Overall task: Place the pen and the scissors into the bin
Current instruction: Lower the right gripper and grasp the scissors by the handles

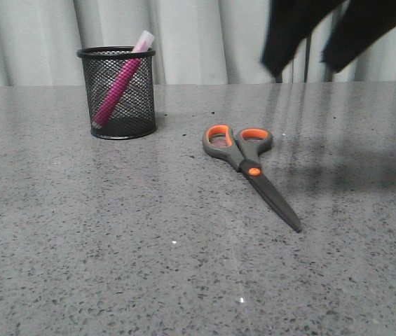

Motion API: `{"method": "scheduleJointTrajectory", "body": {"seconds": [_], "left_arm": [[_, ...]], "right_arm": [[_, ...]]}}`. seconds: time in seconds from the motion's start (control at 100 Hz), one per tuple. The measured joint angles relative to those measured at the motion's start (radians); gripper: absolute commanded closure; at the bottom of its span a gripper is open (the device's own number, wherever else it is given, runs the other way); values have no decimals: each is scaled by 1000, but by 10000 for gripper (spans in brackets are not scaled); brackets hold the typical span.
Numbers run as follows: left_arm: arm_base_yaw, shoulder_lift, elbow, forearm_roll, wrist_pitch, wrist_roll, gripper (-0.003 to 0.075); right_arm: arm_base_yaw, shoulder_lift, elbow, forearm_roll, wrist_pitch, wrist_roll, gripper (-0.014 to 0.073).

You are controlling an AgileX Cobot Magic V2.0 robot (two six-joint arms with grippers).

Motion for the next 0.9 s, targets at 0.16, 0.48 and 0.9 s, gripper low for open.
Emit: {"method": "scheduleJointTrajectory", "body": {"seconds": [0.16,0.48,0.9], "left_arm": [[-8,0,0,-10,-10,-2,738],[-61,0,0,-12,-33,-2,739],[-65,0,0,-13,-39,-2,738]], "right_arm": [[42,113,-48,-36,2,93,142],[42,249,-50,-50,-11,124,142],[42,283,-50,-65,-77,132,142]]}}
